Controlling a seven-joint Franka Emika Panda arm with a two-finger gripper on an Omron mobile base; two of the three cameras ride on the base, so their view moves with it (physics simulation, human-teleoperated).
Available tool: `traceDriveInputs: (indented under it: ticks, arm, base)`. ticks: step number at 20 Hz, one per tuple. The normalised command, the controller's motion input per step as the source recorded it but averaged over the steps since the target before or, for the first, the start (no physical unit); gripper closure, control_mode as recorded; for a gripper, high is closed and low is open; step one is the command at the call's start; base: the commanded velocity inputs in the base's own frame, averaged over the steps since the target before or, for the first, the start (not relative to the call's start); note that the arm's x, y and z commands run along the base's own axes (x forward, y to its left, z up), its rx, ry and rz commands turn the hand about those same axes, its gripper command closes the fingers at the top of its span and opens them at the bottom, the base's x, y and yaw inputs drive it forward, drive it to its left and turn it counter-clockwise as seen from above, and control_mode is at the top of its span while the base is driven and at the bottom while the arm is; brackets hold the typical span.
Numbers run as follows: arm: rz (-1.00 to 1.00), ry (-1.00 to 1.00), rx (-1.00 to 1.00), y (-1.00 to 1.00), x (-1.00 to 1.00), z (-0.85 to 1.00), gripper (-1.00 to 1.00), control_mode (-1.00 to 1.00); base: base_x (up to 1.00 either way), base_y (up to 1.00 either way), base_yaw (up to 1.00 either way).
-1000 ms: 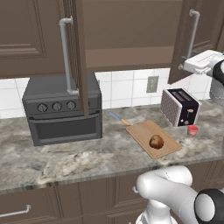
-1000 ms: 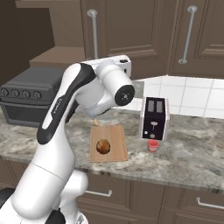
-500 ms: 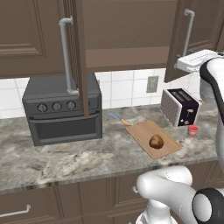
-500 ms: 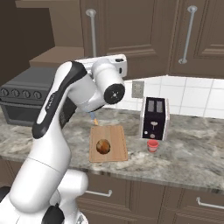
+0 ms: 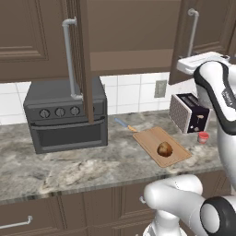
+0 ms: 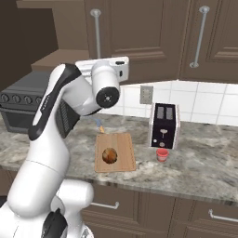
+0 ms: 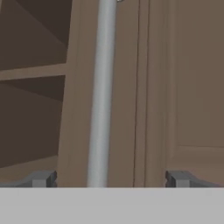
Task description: Pick the bread, place it on the cutting board, pick the jam, place it on the counter, and close the cabinet.
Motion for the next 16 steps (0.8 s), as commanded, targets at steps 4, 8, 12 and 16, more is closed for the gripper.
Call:
traceDriveInputs:
  ticks: [4, 8, 12, 16]
  arm:
    - [-0.09, 0.0, 0.0, 0.26, 0.21, 0.0, -1.0, -1.0]
    - [-0.06, 0.0, 0.0, 0.13, 0.2, 0.0, -1.0, -1.0]
    - [-0.03, -0.01, 0.0, 0.0, 0.21, 0.0, -1.0, -1.0]
    - [-0.03, -0.01, 0.0, 0.03, 0.23, 0.0, -1.0, -1.0]
  base:
    - [0.0, 0.0, 0.0]
    - [0.0, 0.0, 0.0]
    - [0.0, 0.0, 0.0]
    - [0.0, 0.0, 0.0]
